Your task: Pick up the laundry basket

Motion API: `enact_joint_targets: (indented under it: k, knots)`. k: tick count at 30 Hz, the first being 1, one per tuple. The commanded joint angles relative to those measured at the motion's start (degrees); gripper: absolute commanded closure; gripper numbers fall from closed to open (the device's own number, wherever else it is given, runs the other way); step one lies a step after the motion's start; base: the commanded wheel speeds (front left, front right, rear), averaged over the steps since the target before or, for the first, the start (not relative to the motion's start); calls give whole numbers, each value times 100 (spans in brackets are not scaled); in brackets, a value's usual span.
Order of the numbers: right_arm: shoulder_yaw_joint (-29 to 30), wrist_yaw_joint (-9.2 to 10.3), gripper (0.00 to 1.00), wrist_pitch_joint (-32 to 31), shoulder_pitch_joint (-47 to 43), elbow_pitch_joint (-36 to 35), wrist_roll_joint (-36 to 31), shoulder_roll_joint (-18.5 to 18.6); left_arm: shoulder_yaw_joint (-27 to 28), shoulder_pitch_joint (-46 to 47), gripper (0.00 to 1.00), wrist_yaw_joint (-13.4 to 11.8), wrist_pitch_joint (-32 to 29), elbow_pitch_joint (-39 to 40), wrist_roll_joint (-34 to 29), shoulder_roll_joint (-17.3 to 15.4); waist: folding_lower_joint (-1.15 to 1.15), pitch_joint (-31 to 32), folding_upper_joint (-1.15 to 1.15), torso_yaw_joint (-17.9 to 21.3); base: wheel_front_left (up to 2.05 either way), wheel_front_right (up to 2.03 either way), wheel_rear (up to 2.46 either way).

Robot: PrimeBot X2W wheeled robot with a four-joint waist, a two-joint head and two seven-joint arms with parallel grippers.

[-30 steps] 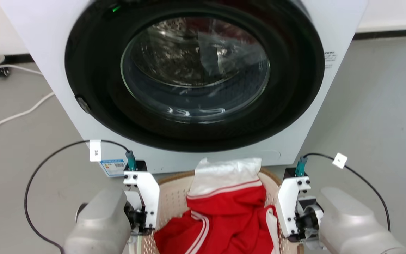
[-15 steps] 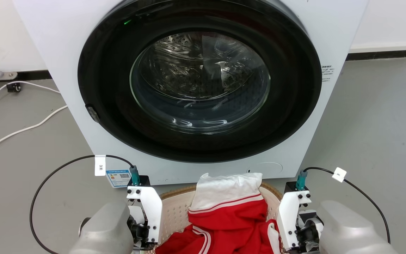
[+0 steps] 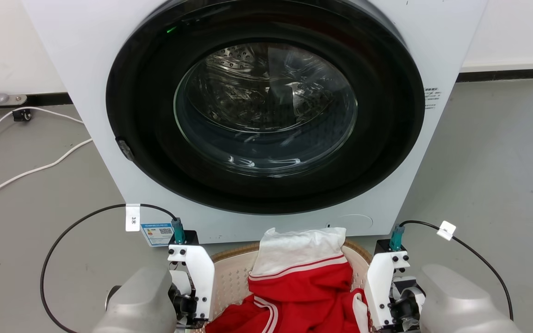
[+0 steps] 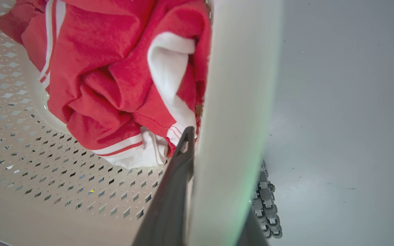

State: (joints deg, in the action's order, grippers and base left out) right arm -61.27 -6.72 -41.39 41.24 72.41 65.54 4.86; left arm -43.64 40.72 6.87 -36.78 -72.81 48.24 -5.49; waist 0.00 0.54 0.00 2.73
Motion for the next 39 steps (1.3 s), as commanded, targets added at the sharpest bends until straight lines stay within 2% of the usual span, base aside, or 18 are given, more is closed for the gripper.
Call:
enact_joint_targets:
  k: [1,39]
  knots:
    - [15,-141,100,49,84,-185,98,-362,-20,-41,100,111,24,144,92,389,0,1,0,-1,0,0,0]
    - [-235,-141,100,145,67,-215,378,-369,-411,45,100,116,122,138,440,360,0,46,0,-1,0,0,0]
